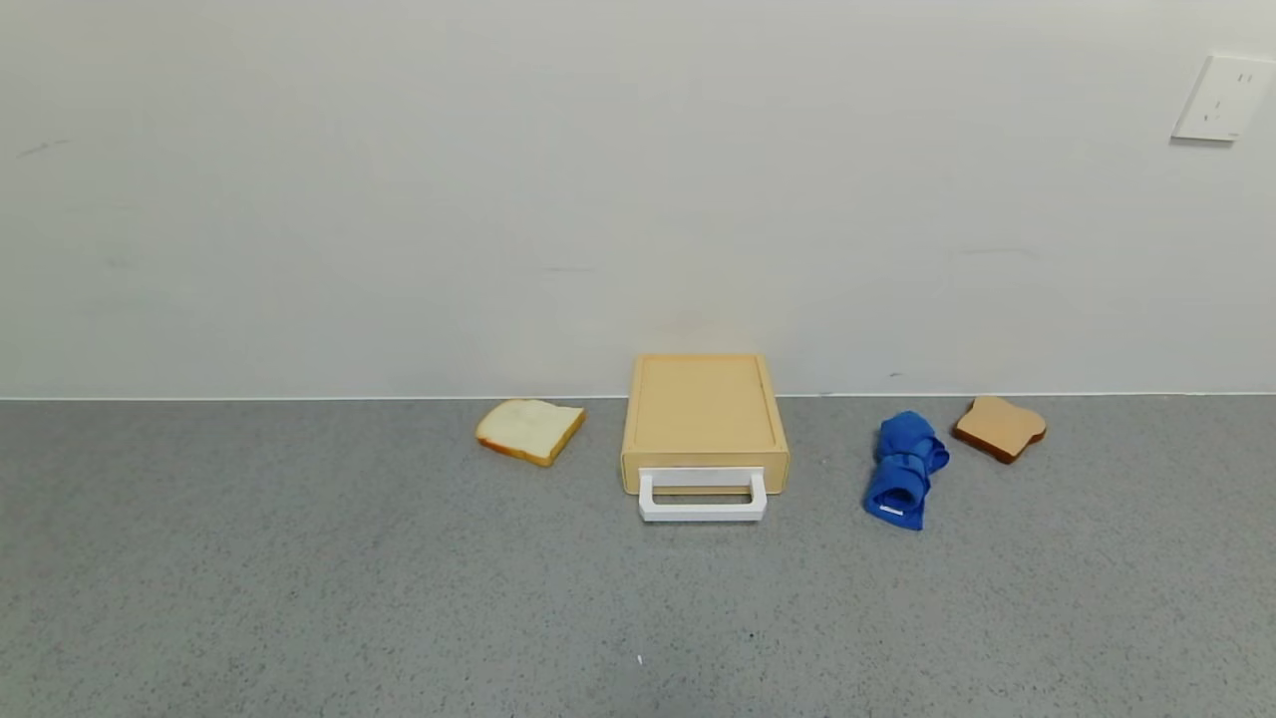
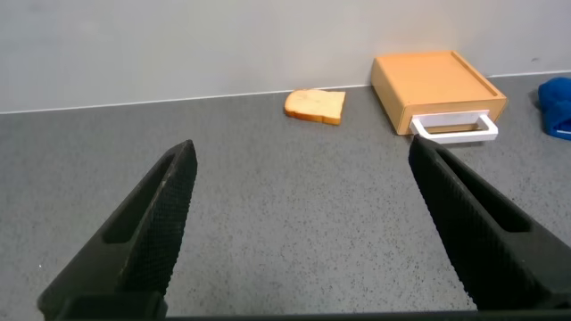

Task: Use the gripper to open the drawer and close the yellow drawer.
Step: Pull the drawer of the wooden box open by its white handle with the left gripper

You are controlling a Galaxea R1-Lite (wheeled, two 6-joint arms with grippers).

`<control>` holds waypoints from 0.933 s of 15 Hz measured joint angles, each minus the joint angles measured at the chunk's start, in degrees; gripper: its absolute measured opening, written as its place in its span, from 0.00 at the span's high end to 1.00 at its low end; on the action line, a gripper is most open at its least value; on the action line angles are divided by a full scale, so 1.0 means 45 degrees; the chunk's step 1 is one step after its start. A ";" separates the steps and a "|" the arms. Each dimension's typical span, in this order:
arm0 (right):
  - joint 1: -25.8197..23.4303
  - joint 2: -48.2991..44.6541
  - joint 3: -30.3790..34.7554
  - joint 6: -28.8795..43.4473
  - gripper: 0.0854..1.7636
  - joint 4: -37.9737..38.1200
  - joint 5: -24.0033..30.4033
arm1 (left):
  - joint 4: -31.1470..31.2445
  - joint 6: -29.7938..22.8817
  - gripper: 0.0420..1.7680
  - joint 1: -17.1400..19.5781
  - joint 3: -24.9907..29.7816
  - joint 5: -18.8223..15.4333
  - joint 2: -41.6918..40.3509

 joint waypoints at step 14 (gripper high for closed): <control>0.0008 0.0000 0.0000 0.0000 0.03 -0.0011 0.0003 | 0.1793 0.0932 0.03 -0.3606 -0.6754 -0.0899 1.0571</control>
